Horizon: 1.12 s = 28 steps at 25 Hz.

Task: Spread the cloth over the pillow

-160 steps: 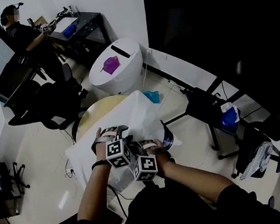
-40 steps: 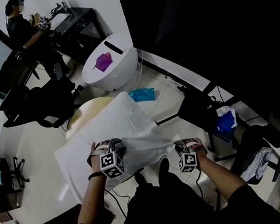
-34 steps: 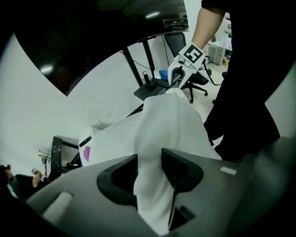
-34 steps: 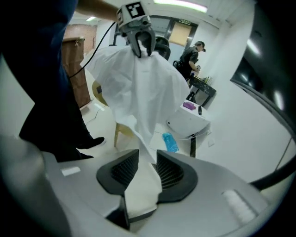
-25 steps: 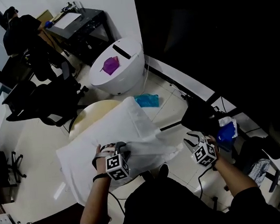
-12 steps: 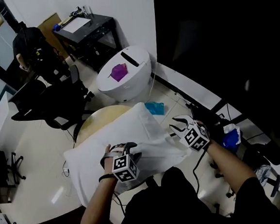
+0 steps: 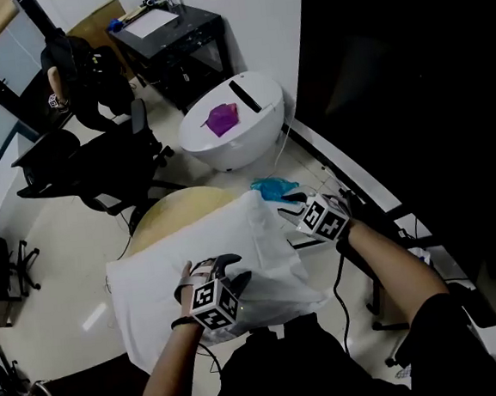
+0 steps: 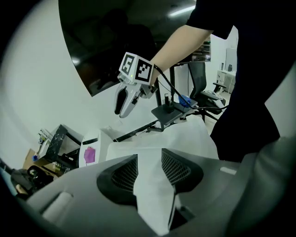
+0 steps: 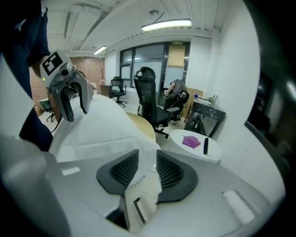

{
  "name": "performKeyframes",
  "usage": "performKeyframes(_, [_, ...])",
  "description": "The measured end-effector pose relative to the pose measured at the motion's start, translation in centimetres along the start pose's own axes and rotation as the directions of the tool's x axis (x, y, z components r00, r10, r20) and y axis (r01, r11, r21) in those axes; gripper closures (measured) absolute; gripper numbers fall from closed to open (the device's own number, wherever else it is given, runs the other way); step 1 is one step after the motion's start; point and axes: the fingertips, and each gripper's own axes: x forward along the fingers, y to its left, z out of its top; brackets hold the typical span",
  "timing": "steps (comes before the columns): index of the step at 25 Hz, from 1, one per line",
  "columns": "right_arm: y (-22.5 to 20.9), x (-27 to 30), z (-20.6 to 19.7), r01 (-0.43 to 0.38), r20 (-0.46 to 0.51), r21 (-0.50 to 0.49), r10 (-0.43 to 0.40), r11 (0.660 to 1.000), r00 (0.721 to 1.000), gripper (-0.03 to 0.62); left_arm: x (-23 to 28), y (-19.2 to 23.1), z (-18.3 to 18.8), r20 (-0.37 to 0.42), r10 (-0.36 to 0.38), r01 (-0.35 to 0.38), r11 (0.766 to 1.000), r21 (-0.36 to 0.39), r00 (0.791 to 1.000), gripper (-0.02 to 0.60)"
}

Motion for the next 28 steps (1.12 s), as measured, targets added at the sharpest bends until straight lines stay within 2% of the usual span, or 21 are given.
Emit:
performKeyframes(5, [-1.8, 4.4, -0.7, -0.121, -0.065, -0.108, 0.114, 0.987, 0.991, 0.461, 1.0, 0.5, 0.1, -0.014, 0.017, -0.017, 0.999, -0.048, 1.000, 0.431])
performKeyframes(10, [-2.9, 8.7, -2.1, -0.276, -0.181, -0.222, 0.239, 0.935, 0.954, 0.459, 1.2, 1.3, -0.3, -0.035, 0.042, -0.045, 0.995, -0.091, 0.998, 0.431])
performKeyframes(14, [-4.0, 11.0, -2.5, -0.357, -0.236, -0.236, 0.303, 0.904, 0.923, 0.450, 1.3, 1.4, -0.3, -0.052, 0.053, -0.059, 0.992, -0.113, 0.997, 0.431])
performKeyframes(18, [-3.6, 12.4, -3.3, -0.439, -0.271, -0.199, 0.381, 0.876, 0.884, 0.414, 1.8, 1.7, 0.2, -0.049, 0.059, -0.065, 0.990, -0.129, 0.997, 0.431])
performKeyframes(22, [-2.3, 13.7, -4.1, -0.527, -0.335, -0.218, 0.445, 0.821, 0.831, 0.388, 2.3, 2.9, 0.4, -0.044, 0.071, -0.077, 0.987, -0.144, 0.996, 0.431])
performKeyframes(24, [-1.7, 14.3, -4.4, -0.554, -0.359, -0.229, 0.459, 0.801, 0.813, 0.387, 2.6, 3.4, 0.5, -0.038, 0.079, -0.084, 0.985, -0.148, 0.996, 0.431])
performKeyframes(26, [-1.2, 14.8, -4.4, -0.567, -0.370, -0.237, 0.466, 0.789, 0.804, 0.387, 2.8, 3.7, 0.6, -0.035, 0.084, -0.088, 0.985, -0.149, 0.996, 0.431])
performKeyframes(28, [-1.1, 15.1, -4.2, -0.561, -0.368, -0.250, 0.458, 0.789, 0.809, 0.406, 2.9, 3.8, 0.5, -0.034, 0.085, -0.089, 0.985, -0.150, 0.996, 0.431])
